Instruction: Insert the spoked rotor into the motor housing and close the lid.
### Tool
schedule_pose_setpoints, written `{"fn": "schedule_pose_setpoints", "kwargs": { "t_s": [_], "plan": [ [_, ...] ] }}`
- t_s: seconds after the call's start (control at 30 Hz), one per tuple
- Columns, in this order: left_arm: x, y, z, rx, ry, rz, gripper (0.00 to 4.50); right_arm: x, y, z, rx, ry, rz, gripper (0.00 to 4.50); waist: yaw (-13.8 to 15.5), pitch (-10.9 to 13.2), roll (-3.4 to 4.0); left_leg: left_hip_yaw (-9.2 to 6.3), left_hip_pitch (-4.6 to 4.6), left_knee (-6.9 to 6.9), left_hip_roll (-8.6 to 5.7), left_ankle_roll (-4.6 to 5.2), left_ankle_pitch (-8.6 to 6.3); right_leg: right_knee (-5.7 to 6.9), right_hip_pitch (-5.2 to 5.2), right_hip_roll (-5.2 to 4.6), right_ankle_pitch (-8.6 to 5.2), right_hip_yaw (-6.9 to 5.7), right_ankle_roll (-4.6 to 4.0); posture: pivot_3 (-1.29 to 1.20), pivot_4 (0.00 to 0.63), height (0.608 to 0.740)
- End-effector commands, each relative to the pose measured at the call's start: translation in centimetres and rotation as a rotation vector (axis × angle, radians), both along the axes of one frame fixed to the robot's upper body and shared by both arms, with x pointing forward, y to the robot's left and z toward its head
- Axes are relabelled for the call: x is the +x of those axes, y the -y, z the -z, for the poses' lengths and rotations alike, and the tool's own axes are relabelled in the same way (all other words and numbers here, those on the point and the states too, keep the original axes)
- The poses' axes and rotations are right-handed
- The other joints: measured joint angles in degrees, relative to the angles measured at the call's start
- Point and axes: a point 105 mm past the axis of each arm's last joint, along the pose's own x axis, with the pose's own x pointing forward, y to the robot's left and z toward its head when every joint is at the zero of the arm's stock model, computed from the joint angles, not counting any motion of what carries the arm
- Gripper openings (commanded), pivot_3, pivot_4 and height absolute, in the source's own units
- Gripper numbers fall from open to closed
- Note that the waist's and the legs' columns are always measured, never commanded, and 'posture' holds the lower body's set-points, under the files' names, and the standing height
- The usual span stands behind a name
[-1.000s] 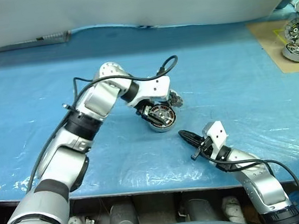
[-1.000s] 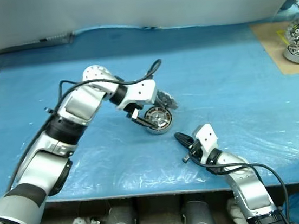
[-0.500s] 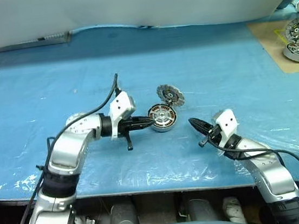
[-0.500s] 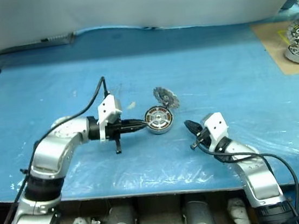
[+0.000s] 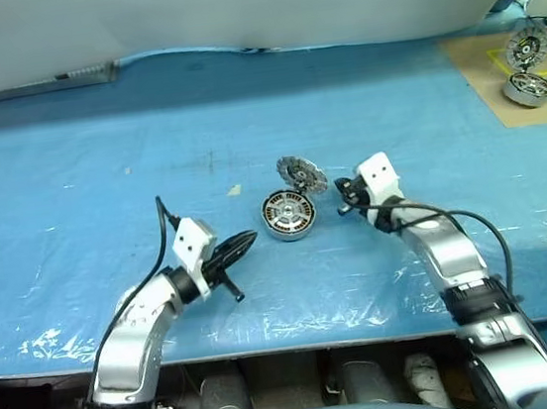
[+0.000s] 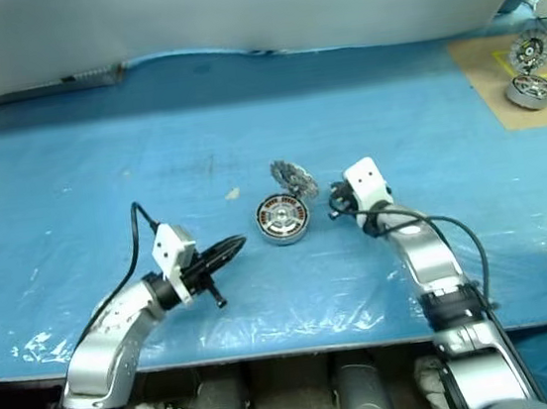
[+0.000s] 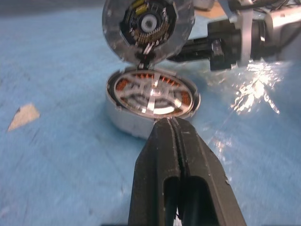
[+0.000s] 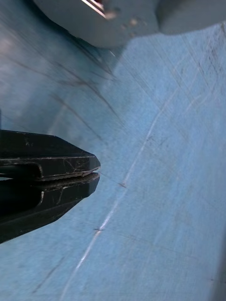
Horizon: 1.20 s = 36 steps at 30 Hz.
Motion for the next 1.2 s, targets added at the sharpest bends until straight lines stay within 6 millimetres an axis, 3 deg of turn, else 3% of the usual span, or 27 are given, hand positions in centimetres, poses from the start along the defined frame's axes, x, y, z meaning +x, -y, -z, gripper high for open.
{"fn": "schedule_pose_setpoints", "kwargs": {
  "t_s": [0.03, 0.17, 0.3, 0.43, 0.6, 0.93, 1.2],
  "plan": [
    [-0.3, -0.2, -0.5, -0.003, 0.07, -0.013, 0.04, 1.3, -1.6, -2.5, 0.015, 0.083, -0.088, 0.0, 0.1, 0.0, 0.01, 0.0, 0.05, 0.02, 0.01, 0.0, 0.0, 0.01, 0.0, 0.0, 0.0, 0.0, 0.0, 0.0, 0.15, 0.74],
    [0.2, -0.2, -0.2, -0.011, 0.077, -0.057, 0.04, 1.8, -3.3, -4.7, 0.077, 0.113, -0.196, 0.0, 0.1, 0.0, 0.0, 0.0, 0.05, 0.04, 0.01, 0.01, 0.0, 0.03, -0.02, -0.01, 0.01, 0.0, -0.01, 0.0, 0.15, 0.74],
    [0.5, 0.4, -0.5, -0.009, 0.107, -0.091, 0.04, 1.1, -5.5, -5.8, 0.131, 0.113, -0.301, 0.0, 0.1, 0.0, 0.0, 0.0, 0.05, 0.04, 0.04, 0.1, 0.05, 0.06, -0.02, 0.01, 0.01, 0.0, -0.02, 0.0, 0.15, 0.74],
    [0.6, 1.1, -0.6, 0.019, 0.133, -0.087, 0.04, -1.4, -7.5, -5.2, 0.19, 0.069, -0.379, 0.0, 0.3, 0.0, 0.0, 0.01, 0.06, 0.05, 0.08, 0.23, 0.12, 0.08, -0.02, 0.02, 0.01, -0.01, -0.03, 0.0, 0.15, 0.74],
    [1.0, 1.1, -0.9, -0.029, 0.112, -0.107, 0.04, -4.3, -8.9, -2.8, 0.193, 0.002, -0.417, 0.0, 0.3, 0.0, 0.01, 0.02, 0.15, 0.07, 0.08, 0.18, 0.1, 0.09, -0.02, 0.02, 0.01, 0.0, -0.03, 0.0, 0.15, 0.74],
    [1.2, 1.3, -0.2, -0.031, 0.09, -0.087, 0.04, -5.5, -8.8, -2.0, 0.184, -0.03, -0.417, 0.0, 0.1, 0.0, 0.01, 0.09, 0.26, 0.1, 0.09, 0.02, 0.01, 0.12, 0.02, 0.02, 0.07, 0.06, -0.08, 0.0, 0.15, 0.74],
    [1.0, 1.1, 0.2, -0.046, 0.087, -0.114, 0.04, -7.1, -8.1, -4.2, 0.207, -0.014, -0.41, 0.0, 0.2, 0.0, 0.01, 0.09, 0.27, 0.08, 0.09, 0.02, 0.01, 0.11, 0.01, 0.02, 0.07, 0.05, -0.08, 0.0, 0.15, 0.74]
  ]
}}
